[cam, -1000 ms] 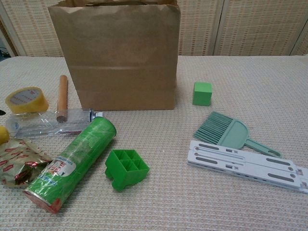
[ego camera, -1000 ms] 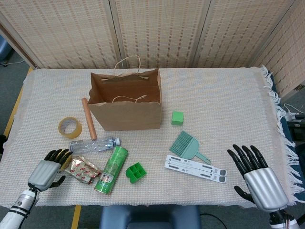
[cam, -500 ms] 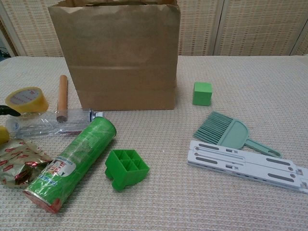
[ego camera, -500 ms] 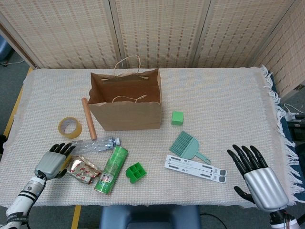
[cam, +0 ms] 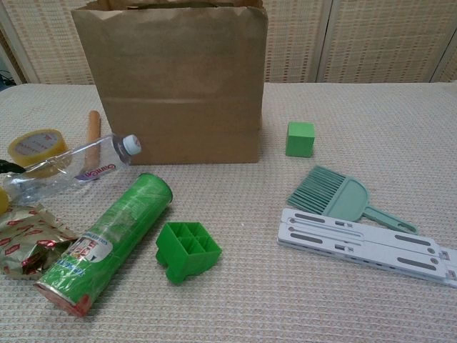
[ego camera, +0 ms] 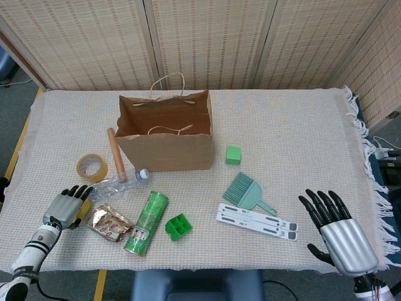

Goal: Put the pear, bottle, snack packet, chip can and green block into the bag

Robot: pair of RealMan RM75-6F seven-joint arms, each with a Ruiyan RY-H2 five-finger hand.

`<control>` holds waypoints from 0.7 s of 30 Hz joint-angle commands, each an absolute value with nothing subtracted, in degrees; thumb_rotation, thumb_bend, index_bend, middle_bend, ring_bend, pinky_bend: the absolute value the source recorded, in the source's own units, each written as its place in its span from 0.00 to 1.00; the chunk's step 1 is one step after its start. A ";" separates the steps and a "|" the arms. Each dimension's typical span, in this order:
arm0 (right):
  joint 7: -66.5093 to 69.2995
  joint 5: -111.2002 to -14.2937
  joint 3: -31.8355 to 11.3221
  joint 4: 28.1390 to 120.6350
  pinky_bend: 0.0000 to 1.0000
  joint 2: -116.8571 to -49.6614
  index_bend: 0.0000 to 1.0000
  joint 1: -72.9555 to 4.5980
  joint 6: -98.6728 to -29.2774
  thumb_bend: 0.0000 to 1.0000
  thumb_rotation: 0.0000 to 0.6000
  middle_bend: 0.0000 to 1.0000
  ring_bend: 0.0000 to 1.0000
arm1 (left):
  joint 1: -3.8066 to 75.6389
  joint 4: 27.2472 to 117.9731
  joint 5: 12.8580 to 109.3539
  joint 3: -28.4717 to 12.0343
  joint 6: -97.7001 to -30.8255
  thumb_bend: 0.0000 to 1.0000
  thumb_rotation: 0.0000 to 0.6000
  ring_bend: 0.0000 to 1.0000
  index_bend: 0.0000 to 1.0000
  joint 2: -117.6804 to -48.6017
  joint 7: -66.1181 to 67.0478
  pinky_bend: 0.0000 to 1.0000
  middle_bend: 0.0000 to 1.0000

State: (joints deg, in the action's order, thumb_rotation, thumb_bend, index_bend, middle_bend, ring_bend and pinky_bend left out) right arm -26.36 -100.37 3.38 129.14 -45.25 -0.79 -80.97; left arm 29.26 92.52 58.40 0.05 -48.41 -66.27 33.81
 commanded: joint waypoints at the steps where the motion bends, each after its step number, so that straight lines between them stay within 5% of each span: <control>1: -26.27 -100.19 3.23 129.12 0.00 -45.32 0.00 -0.87 -80.92 0.06 1.00 0.00 0.00 | 29.96 91.17 56.66 0.64 -47.92 0.35 1.00 0.00 0.04 -66.88 34.30 0.23 0.00; 21: -26.37 -100.19 3.24 129.16 0.00 -45.52 0.00 -0.93 -80.36 0.06 1.00 0.00 0.00 | 30.27 87.52 55.52 3.48 -48.72 0.36 1.00 0.09 0.16 -66.91 32.29 0.33 0.07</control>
